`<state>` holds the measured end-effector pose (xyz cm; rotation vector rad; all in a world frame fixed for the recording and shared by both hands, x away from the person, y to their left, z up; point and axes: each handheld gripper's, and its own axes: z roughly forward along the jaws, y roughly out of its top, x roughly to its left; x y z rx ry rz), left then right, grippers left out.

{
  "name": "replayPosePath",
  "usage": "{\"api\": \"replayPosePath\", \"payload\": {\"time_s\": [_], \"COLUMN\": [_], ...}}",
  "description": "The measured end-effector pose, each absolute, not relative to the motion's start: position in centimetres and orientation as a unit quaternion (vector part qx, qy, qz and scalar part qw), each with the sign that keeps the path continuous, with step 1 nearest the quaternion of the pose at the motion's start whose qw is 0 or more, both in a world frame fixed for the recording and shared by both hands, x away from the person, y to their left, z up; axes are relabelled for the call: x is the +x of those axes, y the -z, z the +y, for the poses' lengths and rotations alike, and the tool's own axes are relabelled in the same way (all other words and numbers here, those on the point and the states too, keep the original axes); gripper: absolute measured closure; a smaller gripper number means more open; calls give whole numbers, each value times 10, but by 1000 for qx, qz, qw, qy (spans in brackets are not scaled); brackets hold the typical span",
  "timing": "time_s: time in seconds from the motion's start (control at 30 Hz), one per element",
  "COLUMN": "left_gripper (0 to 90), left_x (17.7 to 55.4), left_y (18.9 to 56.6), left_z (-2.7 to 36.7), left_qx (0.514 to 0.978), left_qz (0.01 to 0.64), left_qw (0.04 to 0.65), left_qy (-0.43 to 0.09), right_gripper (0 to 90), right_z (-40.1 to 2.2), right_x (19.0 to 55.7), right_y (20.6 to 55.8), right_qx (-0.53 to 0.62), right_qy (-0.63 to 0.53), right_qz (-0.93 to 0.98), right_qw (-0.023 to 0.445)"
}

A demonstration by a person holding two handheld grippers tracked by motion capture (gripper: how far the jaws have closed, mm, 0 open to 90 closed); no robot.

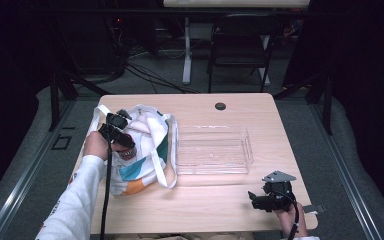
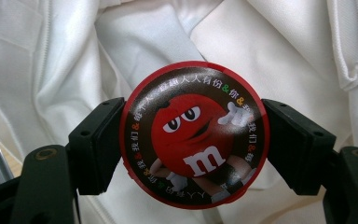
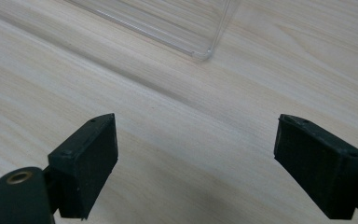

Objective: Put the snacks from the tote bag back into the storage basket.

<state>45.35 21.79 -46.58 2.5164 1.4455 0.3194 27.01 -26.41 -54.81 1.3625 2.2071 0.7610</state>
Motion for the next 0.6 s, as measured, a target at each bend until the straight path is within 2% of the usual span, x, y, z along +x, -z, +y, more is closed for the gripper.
{"api": "replayPosePath", "payload": {"time_s": [0.6], "left_gripper": [261], "left_x": [446], "left_y": [431], "left_z": [216], "left_qx": [860], "left_qz": [480], "left_qw": [122], "left_qy": [-125], "right_gripper": [129], "right_z": [-264], "right_x": [270], "right_y": [548], "right_qx": [487], "right_qy": [-274], "right_qz": [800], "right_qw": [220]}}
